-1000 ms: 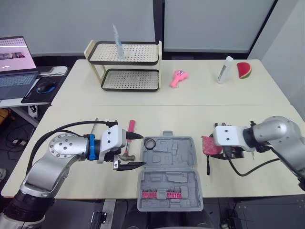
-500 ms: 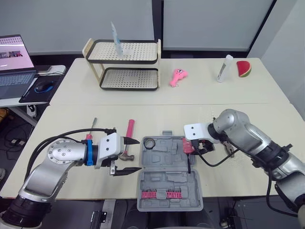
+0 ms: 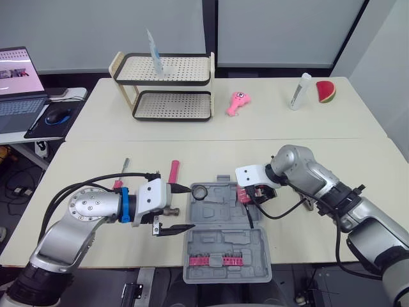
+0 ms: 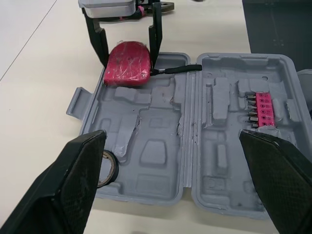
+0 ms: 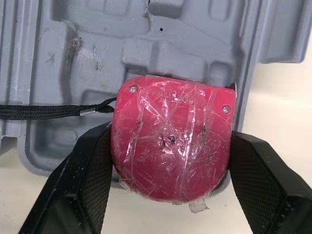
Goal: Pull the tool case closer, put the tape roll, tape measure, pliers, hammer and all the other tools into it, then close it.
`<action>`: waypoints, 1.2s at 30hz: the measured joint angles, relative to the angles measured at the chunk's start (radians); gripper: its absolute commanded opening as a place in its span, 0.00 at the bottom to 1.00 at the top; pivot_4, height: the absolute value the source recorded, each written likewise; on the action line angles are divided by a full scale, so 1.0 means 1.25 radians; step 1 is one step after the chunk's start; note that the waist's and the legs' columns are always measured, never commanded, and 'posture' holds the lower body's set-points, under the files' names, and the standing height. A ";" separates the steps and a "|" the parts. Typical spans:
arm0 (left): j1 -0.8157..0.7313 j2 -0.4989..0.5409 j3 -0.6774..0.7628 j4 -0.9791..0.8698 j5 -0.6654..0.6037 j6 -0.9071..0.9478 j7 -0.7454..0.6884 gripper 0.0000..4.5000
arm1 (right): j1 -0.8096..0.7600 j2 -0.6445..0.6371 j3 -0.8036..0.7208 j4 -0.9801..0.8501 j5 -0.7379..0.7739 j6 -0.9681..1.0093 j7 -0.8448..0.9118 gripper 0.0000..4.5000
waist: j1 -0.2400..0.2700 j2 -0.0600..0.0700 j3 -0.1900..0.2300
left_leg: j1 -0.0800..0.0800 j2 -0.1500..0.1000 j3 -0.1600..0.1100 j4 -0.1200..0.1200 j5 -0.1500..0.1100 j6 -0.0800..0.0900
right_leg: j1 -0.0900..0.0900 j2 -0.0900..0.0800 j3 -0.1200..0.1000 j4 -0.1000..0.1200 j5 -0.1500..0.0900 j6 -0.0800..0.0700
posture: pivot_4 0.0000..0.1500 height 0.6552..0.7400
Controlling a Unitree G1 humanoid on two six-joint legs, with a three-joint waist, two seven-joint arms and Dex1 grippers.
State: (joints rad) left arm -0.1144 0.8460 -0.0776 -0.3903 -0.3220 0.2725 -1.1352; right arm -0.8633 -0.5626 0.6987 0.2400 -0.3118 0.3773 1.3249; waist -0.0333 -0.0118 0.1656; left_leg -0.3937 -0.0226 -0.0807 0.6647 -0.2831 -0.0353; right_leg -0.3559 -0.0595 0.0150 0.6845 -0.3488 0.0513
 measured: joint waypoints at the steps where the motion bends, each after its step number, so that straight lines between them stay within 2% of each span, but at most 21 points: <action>1: 0.000 0.000 0.000 -0.001 0.000 0.002 0.003 1.00 | -0.003 0.001 0.000 0.002 -0.002 -0.001 0.002 0.69 | 0.000 0.000 0.000 | 0.000 0.000 0.000 0.000 0.000 0.000 | 0.000 0.000 0.000 0.000 0.000 0.000 | 1.00 0.95; 3: 0.000 0.000 0.000 -0.003 0.000 0.004 0.007 1.00 | -0.009 0.005 0.000 0.004 -0.007 -0.008 0.003 0.69 | 0.000 0.000 0.000 | 0.000 0.000 0.000 0.000 0.000 0.000 | 0.000 0.000 0.000 0.001 0.000 0.000 | 1.00 0.95; 5: 0.000 0.000 0.000 -0.004 0.000 0.006 0.008 1.00 | -0.011 0.010 0.000 0.009 -0.011 -0.018 0.004 0.85 | 0.000 0.000 0.000 | 0.000 0.000 0.000 0.000 0.000 0.000 | 0.000 0.000 0.000 0.001 0.000 0.000 | 1.00 0.95; 7: -0.004 0.000 0.000 -0.004 0.000 0.009 0.008 1.00 | -0.011 0.011 -0.001 0.015 -0.016 -0.026 0.004 0.97 | 0.000 0.000 0.000 | 0.000 0.000 0.000 0.000 0.000 0.000 | -0.001 0.000 0.000 0.002 0.000 0.000 | 1.00 0.95; 8: -0.005 0.000 0.000 -0.004 0.000 0.010 0.009 1.00 | -0.011 0.011 -0.001 0.015 -0.016 -0.029 0.006 0.99 | 0.000 0.000 0.000 | 0.000 0.000 0.000 0.000 0.000 0.000 | -0.001 0.000 0.000 0.002 0.000 0.000 | 1.00 0.95; 15: -0.008 -0.002 -0.004 -0.018 -0.006 0.024 0.010 1.00 | -0.017 0.007 -0.035 -0.015 -0.006 -0.030 0.025 0.99 | 0.000 0.000 0.000 | 0.000 0.000 0.000 0.000 0.000 0.000 | -0.002 0.000 0.000 0.003 0.000 0.000 | 1.00 0.95; 20: -0.010 -0.009 -0.004 -0.028 -0.015 0.042 0.016 1.00 | -0.002 -0.040 -0.128 -0.124 0.075 -0.016 0.055 0.99 | 0.002 0.000 0.000 | 0.000 0.000 0.000 0.001 0.000 0.000 | -0.001 0.000 0.000 0.003 0.000 0.000 | 1.00 0.95; 26: -0.011 -0.015 -0.002 -0.036 -0.040 0.063 0.027 1.00 | 0.116 -0.052 -0.223 -0.191 0.176 -0.050 0.030 0.99 | 0.001 0.000 0.000 | 0.000 0.000 0.000 0.001 0.000 0.000 | -0.001 0.000 0.001 0.004 0.000 0.000 | 1.00 0.95; 29: -0.016 -0.015 -0.002 -0.036 -0.050 0.074 0.027 1.00 | 0.165 -0.062 -0.255 -0.216 0.203 -0.048 0.006 0.87 | 0.001 0.000 0.000 | 0.000 0.000 0.000 0.001 0.000 0.000 | -0.001 0.000 0.000 0.004 0.000 0.000 | 1.00 0.95; 33: -0.024 -0.015 -0.002 -0.034 -0.057 0.075 0.024 1.00 | 0.228 -0.066 -0.267 -0.221 0.208 -0.048 -0.039 0.58 | 0.001 0.000 0.000 | 0.000 0.000 0.000 0.001 0.000 0.000 | -0.001 0.000 0.000 0.004 0.000 0.000 | 1.00 0.95; 36: -0.032 -0.015 -0.002 -0.032 -0.057 0.074 0.022 1.00 | 0.244 -0.064 -0.267 -0.220 0.212 -0.048 -0.058 0.48 | 0.001 0.000 0.000 | 0.000 0.000 0.000 0.001 0.000 0.000 | -0.001 0.000 0.001 0.004 0.000 0.000 | 1.00 0.95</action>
State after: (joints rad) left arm -0.1548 0.8275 -0.0797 -0.4300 -0.3934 0.3655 -1.1078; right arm -0.5585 -0.6431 0.3644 -0.0345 -0.0471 0.3168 1.2525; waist -0.0317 -0.0122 0.1654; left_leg -0.3939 -0.0226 -0.0803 0.6656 -0.2830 -0.0353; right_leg -0.3571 -0.0594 0.0159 0.6893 -0.3488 0.0513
